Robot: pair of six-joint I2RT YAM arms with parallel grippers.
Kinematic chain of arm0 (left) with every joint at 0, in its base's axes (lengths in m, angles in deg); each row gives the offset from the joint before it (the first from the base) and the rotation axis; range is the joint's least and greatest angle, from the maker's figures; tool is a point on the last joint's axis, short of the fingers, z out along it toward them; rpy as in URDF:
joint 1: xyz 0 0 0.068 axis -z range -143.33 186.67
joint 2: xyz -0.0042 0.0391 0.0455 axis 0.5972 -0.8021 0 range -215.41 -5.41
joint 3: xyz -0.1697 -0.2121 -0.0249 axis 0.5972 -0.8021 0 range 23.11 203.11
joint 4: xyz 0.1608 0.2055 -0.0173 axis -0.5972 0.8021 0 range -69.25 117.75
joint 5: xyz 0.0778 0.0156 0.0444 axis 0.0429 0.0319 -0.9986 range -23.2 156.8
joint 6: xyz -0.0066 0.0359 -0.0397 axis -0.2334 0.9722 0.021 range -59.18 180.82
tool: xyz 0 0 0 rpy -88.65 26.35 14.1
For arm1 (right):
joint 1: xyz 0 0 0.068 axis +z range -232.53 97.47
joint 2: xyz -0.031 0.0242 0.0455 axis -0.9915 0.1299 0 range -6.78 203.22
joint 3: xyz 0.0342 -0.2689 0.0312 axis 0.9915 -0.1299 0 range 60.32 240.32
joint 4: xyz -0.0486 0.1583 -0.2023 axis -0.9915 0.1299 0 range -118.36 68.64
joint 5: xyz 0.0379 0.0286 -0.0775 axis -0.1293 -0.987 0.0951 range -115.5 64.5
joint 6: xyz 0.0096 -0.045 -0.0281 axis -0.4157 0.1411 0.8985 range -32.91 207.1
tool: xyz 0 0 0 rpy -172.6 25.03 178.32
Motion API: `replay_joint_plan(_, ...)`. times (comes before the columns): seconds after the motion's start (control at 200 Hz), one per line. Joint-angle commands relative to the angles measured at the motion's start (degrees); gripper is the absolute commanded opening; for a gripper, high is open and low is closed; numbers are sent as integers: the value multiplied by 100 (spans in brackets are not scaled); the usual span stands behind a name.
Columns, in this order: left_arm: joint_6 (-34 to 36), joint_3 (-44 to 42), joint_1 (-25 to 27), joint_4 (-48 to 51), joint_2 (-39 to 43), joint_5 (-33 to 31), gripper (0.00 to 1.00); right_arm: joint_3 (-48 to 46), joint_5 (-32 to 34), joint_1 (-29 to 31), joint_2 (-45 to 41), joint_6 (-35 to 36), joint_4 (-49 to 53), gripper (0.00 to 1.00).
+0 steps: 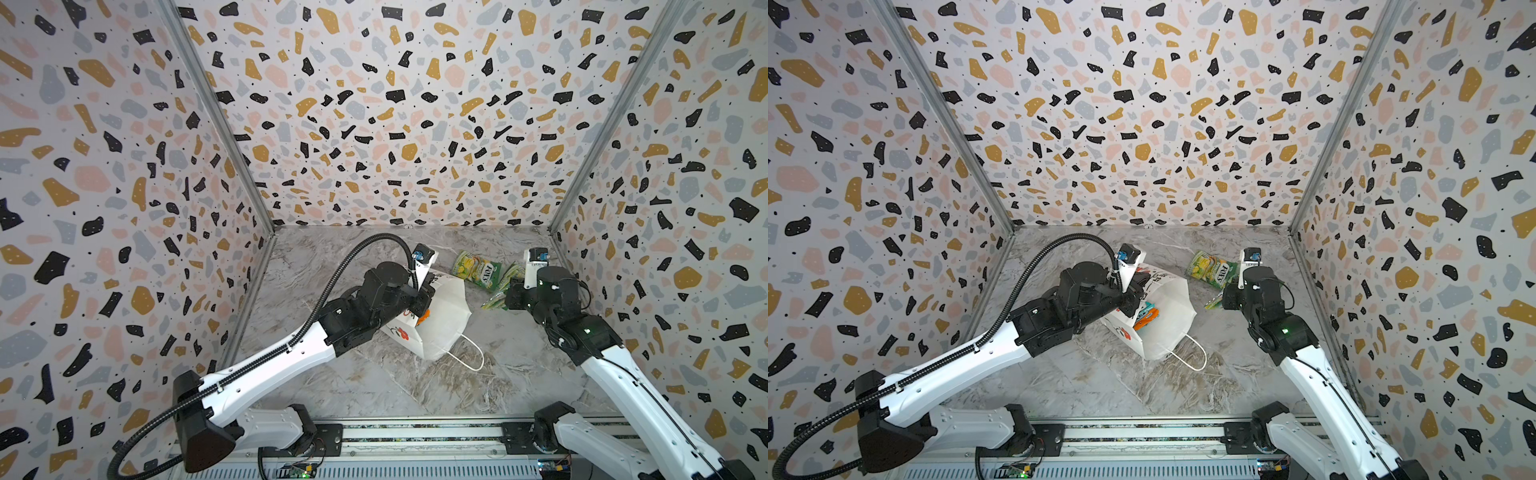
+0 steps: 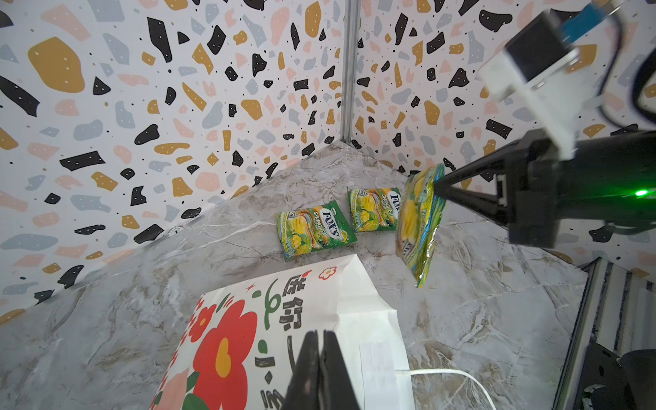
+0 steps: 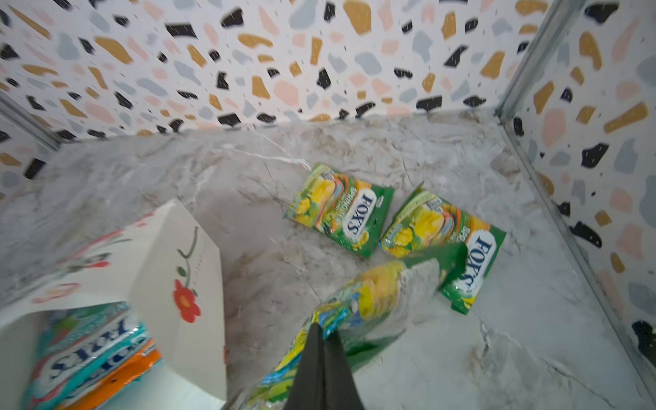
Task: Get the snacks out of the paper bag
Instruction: 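Carry the packet beyond the bag and lower it onto the table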
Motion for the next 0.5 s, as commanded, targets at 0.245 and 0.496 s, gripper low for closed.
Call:
replay_joint_plan(0.245, 84, -173, -38, -410, 345, -383, 0, -564, -3158, -794, 899, -2, -2115, 0)
replay_joint_plan(0.496, 85, -176, -38, -407, 339, -412, 0, -1028, -5235, -1175, 1608, -308, -3565, 0)
